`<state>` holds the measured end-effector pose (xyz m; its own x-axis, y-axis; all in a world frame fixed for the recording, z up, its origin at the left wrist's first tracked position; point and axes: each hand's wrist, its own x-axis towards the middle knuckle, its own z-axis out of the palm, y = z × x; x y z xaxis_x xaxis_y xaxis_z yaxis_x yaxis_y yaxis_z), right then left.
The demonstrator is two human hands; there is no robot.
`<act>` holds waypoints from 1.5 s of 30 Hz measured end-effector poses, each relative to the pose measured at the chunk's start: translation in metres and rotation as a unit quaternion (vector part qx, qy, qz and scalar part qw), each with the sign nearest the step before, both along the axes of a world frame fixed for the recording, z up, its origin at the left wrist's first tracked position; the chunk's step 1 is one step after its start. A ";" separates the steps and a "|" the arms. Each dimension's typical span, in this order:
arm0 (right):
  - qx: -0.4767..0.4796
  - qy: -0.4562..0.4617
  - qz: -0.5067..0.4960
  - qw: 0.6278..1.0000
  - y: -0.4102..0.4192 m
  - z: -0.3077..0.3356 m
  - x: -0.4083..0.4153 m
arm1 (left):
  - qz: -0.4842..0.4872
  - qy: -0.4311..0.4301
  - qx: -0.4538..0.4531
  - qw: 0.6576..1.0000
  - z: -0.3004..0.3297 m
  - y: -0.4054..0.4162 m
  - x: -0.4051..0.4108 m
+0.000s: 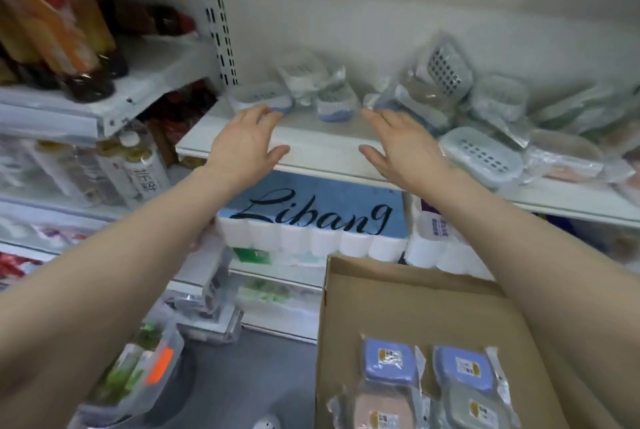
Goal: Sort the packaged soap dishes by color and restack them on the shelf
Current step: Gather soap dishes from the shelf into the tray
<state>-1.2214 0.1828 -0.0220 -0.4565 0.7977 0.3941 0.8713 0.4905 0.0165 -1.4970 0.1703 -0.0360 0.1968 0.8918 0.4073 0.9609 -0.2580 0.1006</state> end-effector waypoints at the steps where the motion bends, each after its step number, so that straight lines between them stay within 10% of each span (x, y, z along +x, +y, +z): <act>1: 0.001 0.004 -0.003 1.000 0.013 0.003 -0.012 | 0.005 0.004 -0.004 1.000 -0.001 0.012 -0.008; 17: -0.009 -0.026 -0.065 0.998 0.158 0.015 -0.134 | -0.010 0.032 0.017 0.999 -0.022 0.121 -0.074; 27: -0.020 0.476 -0.119 0.871 0.107 0.027 -0.054 | -0.048 -0.159 0.074 0.983 0.004 0.101 -0.054; 37: 0.013 0.139 -0.268 0.953 0.091 0.023 -0.039 | 0.097 -0.256 -0.053 0.960 0.008 0.109 -0.042; 45: -0.035 0.045 -0.299 0.952 0.118 0.009 -0.068 | 0.018 -0.065 -0.033 0.997 -0.011 0.117 -0.043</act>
